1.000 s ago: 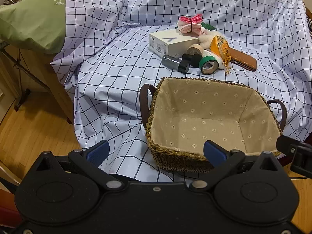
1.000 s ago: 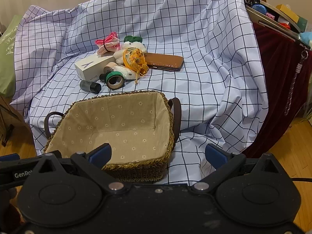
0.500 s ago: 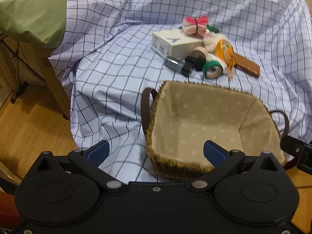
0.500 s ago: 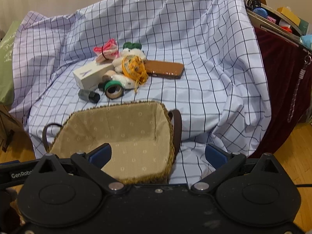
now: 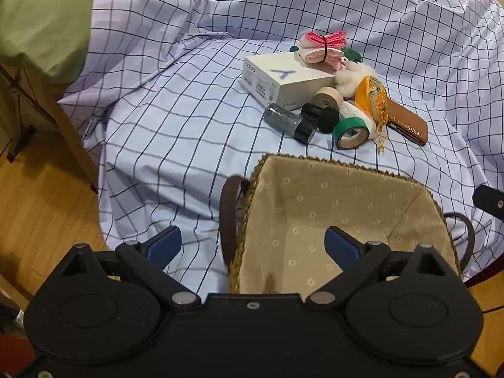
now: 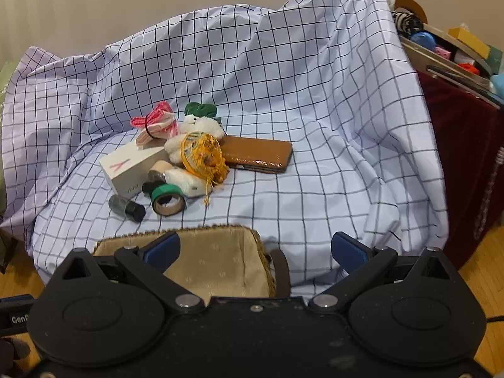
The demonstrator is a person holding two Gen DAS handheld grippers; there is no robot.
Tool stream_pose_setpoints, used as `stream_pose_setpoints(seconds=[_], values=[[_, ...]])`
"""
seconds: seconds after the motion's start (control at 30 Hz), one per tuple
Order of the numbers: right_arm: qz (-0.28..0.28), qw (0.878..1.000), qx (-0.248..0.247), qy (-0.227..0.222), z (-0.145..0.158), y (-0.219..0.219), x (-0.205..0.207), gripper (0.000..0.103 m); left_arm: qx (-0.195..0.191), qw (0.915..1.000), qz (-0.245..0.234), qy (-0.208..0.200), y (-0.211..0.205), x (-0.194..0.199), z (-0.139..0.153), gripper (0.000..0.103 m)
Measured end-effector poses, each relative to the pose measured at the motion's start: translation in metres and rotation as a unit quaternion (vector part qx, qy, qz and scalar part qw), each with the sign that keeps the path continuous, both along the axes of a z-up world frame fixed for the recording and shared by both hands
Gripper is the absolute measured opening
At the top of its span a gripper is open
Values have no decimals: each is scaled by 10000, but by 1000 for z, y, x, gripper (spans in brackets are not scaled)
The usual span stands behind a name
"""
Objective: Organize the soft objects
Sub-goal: 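Grasp the pink-edged towel bundle with the left tool while the right tool grasps the yellow pouch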
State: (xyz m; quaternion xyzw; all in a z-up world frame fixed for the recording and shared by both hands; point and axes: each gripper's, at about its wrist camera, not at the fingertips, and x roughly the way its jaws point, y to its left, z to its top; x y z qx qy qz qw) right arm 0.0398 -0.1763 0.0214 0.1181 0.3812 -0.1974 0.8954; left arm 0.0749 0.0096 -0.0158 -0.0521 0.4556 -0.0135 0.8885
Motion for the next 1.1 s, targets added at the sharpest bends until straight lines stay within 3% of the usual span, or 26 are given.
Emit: stream_pose_setpoints(seconds=[0.27,0.47,0.73,1.1], values=[[149,9998,73,60,-6,-9,51,102,7,9997,-203,-169,-4,44,11,93],[137,9998,103,38,-14,-18,96,102,85,9980,-356,-524,-13,89,22,91],[255,9995,128,-113,-25,-28,153,102,36,9969,-486,-616,-25,152,36,92],[321,9992,154,181,-65,-35,206,102,43,9936,-624,-936,-55,225,52,99]])
